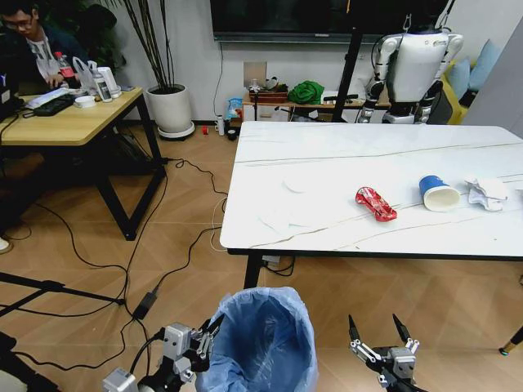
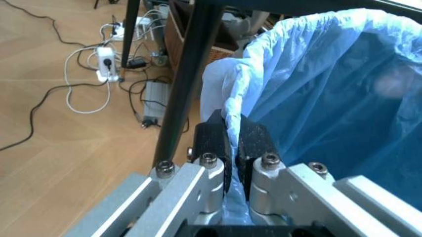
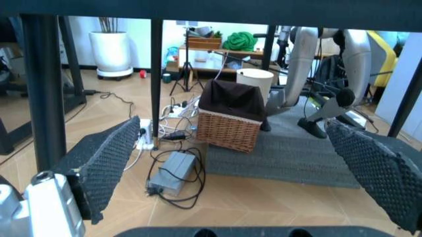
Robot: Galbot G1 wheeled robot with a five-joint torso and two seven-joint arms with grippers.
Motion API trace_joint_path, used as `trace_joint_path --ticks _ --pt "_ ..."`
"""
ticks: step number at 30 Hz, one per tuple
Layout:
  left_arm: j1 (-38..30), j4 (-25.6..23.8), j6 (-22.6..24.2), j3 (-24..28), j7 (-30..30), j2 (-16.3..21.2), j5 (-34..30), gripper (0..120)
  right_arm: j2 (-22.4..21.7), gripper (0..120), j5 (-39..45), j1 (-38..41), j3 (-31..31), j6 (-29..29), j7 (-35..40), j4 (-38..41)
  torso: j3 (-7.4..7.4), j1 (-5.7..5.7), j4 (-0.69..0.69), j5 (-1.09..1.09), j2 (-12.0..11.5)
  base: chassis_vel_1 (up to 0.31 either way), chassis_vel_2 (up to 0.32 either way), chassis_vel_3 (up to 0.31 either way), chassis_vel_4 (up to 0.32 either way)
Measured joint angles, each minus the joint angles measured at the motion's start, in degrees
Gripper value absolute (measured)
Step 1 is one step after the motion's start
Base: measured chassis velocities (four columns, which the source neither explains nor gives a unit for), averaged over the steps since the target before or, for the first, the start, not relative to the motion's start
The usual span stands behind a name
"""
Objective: Pick up the trash bin and place the trash from the table into it.
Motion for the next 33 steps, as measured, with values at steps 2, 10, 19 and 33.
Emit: trace_joint_path --ticks 2,10,19,33 --pt "-0.12 -0.13 0.57 -0.02 -1.02 -0.22 -0.08 0 0.0 100 0.02 -0.01 0.01 -0.03 0.0 0.0 -0.02 -0.02 0.0 0.0 -0.03 0.0 0.0 0.0 0.0" --pt "-0.27 -0.29 1.93 0.11 -3.34 -0.63 0.21 0 0.0 100 0.15 -0.16 0.09 -0.06 0.0 0.13 -0.07 -0.05 0.0 0.0 -0.11 0.0 0.0 0.0 0.0" --pt "1.82 -2.04 3.22 0.45 -2.63 -0.44 -4.73 0 -3.31 100 5.3 -1.89 4.84 -2.63 1.07 8.81 -0.12 -0.09 0.0 -0.02 -0.19 0.0 0.0 0.0 0.0" --pt "3.69 -2.63 4.31 0.02 -3.86 -1.15 -7.05 0 -29.5 100 28.61 -3.91 20.25 -14.38 8.0 27.27 -0.15 -0.11 0.01 0.02 -0.25 0.0 0.0 0.0 0.0"
